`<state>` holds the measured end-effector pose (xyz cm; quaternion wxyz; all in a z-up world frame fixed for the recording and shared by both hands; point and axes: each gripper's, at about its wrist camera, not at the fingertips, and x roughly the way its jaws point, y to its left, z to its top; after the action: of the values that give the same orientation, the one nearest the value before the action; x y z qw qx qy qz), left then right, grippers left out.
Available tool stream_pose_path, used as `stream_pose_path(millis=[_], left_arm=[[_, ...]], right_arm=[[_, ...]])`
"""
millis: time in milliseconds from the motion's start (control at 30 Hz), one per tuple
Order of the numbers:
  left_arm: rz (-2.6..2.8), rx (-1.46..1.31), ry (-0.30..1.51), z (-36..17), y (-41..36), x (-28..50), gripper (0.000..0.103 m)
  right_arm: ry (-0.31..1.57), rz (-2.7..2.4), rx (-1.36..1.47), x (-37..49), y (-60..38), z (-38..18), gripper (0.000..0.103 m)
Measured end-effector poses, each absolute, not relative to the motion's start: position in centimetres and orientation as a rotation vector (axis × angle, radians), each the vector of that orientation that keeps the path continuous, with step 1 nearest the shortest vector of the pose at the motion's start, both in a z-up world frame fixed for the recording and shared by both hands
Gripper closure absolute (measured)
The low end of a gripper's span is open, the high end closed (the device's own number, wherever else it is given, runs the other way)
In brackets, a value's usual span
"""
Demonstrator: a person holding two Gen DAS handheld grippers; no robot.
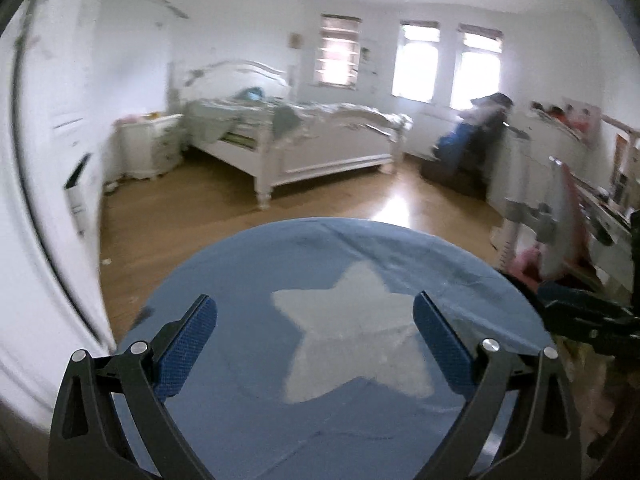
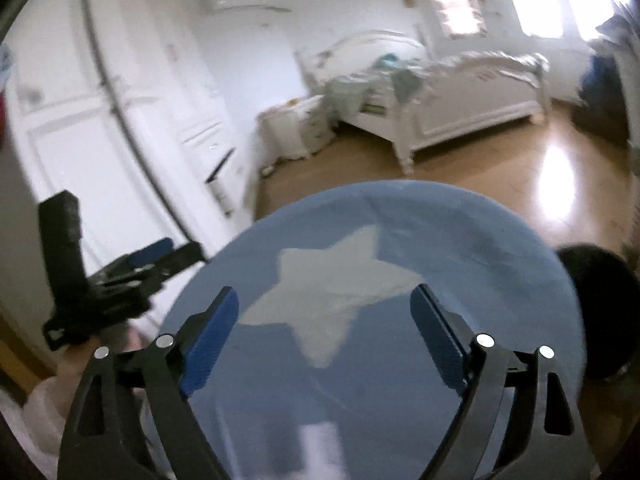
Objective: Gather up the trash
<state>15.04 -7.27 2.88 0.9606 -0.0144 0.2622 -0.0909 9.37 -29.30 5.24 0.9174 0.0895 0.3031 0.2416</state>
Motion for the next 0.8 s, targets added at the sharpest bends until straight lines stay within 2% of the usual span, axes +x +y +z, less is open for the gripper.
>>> stream_pose_path(millis=[100, 167, 567, 800], left_arm=[[-0.135, -0.056, 0.507, 2.2, -5.2, 14.3, 0.006], [-0.108, -0.066, 0.498, 1.6, -4.4, 13.9, 0.006], [-0.040, -0.108, 0.426, 0.9, -2.6, 13.8, 0.005], [0.013, -0.115, 0.395, 1.0, -2.1, 14.2, 0.005]], right_arm=[[0.552, 0.486, 0.137, 8.9, -27.0, 5.7, 0.012], [0.485, 0.444, 0.112, 8.9, -26.3, 5.5, 0.005], [0.302, 0.199, 0.034, 12.9, -29.5, 2.1, 0.005], [0.317, 0.178, 0.034, 13.9, -29.7, 1.7, 0.005]])
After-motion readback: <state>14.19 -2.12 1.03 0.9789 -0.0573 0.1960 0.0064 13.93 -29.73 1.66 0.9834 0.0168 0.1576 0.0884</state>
